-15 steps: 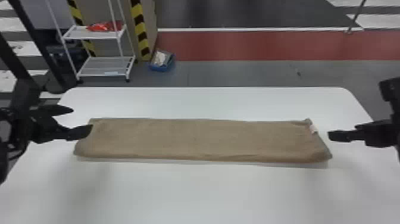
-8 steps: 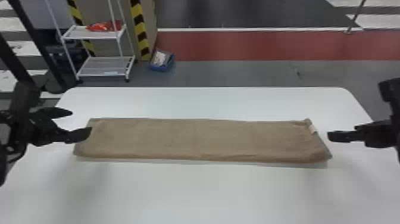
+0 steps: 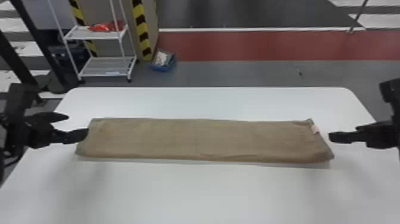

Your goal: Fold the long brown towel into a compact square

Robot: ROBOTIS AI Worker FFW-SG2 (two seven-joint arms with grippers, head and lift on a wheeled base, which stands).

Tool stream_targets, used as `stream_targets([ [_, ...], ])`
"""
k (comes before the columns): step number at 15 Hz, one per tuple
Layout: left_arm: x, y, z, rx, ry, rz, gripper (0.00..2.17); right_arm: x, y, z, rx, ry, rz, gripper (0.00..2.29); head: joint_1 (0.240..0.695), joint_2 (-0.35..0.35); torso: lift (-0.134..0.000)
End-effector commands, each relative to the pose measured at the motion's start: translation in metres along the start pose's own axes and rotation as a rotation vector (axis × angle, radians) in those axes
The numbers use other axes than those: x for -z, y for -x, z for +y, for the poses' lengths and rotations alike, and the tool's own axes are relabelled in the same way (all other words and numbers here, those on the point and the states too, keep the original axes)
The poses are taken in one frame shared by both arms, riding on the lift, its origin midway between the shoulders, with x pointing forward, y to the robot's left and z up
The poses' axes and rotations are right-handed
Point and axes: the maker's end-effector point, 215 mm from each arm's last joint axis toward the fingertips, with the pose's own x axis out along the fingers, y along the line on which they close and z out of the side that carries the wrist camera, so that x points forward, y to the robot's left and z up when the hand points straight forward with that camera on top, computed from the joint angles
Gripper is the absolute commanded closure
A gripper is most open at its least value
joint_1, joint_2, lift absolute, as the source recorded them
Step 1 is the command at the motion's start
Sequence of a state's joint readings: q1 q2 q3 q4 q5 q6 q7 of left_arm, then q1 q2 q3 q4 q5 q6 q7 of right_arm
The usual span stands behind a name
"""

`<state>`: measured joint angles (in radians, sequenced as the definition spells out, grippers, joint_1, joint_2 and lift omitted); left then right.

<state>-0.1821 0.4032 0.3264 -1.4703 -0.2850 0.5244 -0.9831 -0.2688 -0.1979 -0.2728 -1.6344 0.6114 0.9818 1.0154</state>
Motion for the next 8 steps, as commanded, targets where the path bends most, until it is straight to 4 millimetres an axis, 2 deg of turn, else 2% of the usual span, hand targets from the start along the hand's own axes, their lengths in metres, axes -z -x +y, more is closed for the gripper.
stream_targets([
  [1, 0.020, 0.006, -0.004, 0.001, 0.177, 0.057, 0.15, 0.000, -0.001, 0.002, -0.003, 0.003, 0.003, 0.07, 0.695, 0.043, -0.125],
  [6, 0.042, 0.000, -0.029, 0.000, 0.371, 0.150, 0.19, 0.003, -0.003, 0.002, -0.003, 0.005, 0.009, 0.07, 0.695, 0.049, -0.125],
  [8, 0.043, -0.006, -0.040, 0.016, 0.409, 0.158, 0.20, 0.005, -0.003, 0.002, -0.003, 0.003, 0.012, 0.07, 0.695, 0.045, -0.125],
])
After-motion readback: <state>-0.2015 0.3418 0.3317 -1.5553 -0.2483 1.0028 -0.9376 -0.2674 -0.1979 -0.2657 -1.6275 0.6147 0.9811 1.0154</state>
